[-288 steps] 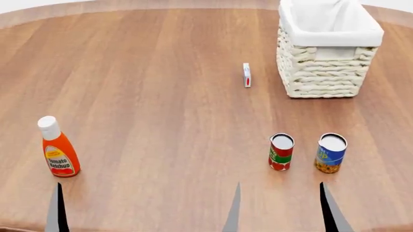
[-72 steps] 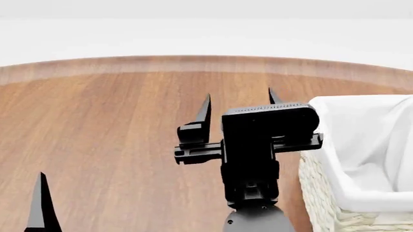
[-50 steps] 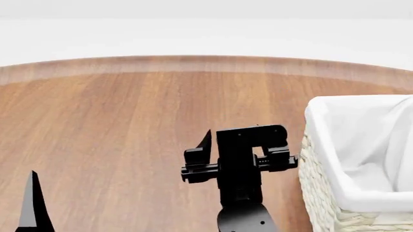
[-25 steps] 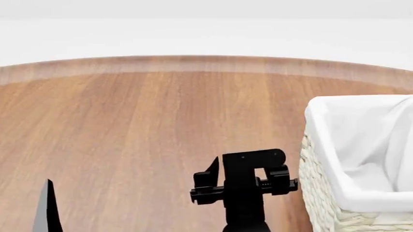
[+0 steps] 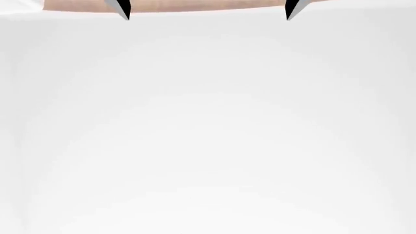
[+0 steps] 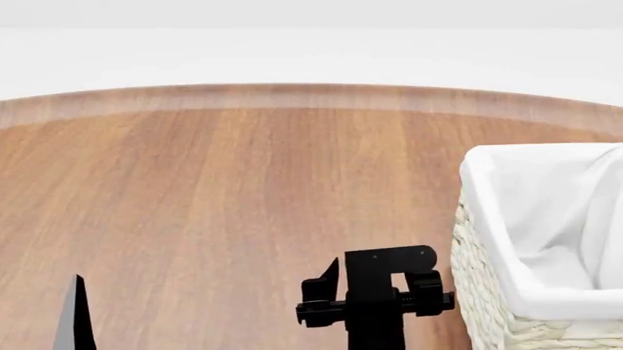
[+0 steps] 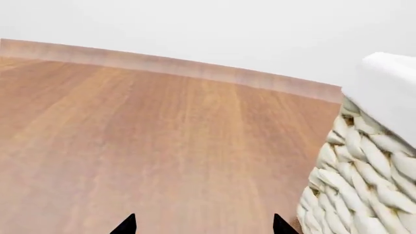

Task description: Pick up the cream cheese box, and put it in the basket.

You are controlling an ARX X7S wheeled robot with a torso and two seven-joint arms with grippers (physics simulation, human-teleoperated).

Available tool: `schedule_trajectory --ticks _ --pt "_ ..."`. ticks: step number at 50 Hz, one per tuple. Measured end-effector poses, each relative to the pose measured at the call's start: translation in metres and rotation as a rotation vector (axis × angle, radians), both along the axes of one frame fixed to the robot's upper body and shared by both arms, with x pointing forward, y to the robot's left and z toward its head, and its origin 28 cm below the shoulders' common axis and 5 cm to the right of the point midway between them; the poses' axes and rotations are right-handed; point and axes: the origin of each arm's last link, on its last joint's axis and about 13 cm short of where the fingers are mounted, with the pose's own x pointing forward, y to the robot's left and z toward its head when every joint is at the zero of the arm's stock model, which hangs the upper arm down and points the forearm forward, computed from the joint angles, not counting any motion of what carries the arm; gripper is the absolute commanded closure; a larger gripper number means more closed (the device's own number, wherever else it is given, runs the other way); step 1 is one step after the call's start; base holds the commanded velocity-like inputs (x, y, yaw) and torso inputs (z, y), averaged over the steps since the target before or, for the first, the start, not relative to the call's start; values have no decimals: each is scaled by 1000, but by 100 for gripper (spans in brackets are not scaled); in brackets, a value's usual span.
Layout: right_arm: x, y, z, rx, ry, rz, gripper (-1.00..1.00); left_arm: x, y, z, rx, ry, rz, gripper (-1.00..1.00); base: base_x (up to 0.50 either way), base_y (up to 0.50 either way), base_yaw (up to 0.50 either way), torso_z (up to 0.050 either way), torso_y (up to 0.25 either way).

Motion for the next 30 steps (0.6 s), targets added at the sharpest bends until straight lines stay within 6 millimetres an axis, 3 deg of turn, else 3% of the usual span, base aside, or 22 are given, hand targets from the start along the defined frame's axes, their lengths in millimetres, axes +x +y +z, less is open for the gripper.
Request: schedule_trajectory --ticks 18,30 --pt "-6 -7 -10 -5 33 -30 -100 -1 0 1 4 -2 -6 -100 0 0 0 0 0" --pt "-9 -9 -15 -9 49 -39 -100 -1 0 0 5 -1 -10 -100 0 0 0 0 -107"
